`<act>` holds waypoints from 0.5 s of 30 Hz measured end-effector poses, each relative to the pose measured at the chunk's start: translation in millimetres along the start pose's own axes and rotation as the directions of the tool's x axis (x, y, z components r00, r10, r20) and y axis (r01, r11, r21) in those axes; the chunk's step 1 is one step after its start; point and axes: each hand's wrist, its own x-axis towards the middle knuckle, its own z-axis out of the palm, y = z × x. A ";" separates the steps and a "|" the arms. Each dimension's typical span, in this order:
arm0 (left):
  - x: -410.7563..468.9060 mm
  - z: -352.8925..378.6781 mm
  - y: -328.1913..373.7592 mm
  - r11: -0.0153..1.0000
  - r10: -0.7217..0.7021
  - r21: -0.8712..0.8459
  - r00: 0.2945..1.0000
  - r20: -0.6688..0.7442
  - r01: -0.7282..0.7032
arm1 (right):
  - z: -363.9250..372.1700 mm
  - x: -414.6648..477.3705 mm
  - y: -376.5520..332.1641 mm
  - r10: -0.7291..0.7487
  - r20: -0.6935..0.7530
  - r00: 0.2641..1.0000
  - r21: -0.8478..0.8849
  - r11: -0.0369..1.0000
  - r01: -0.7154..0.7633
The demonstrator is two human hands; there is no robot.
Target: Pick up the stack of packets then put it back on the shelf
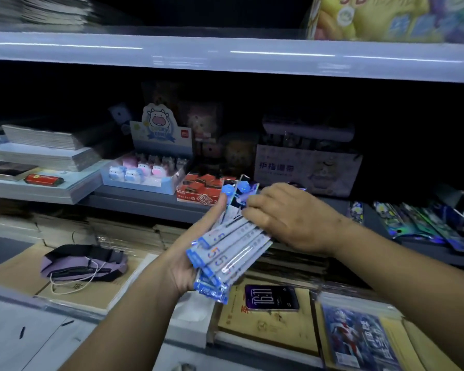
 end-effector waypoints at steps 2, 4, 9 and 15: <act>2.4 -1.1 -1.4 0.991 -0.070 0.115 0.996 0.063 0.062 | -6.0 -3.6 0.1 -0.081 0.021 0.997 -0.013 0.997 0.081; 6.0 -0.8 -3.8 0.951 -0.309 0.109 0.906 0.291 0.289 | -11.9 -6.7 0.7 -0.160 0.023 0.987 -0.040 0.986 0.161; 4.5 6.1 -21.7 0.923 -0.384 0.214 0.807 0.448 0.321 | -16.8 -10.5 6.4 -0.229 0.003 0.974 -0.097 0.969 0.228; 14.1 12.6 -33.4 0.956 -0.286 0.179 0.865 0.411 0.231 | -5.2 -23.2 3.7 -0.097 0.044 0.994 -0.175 0.979 0.103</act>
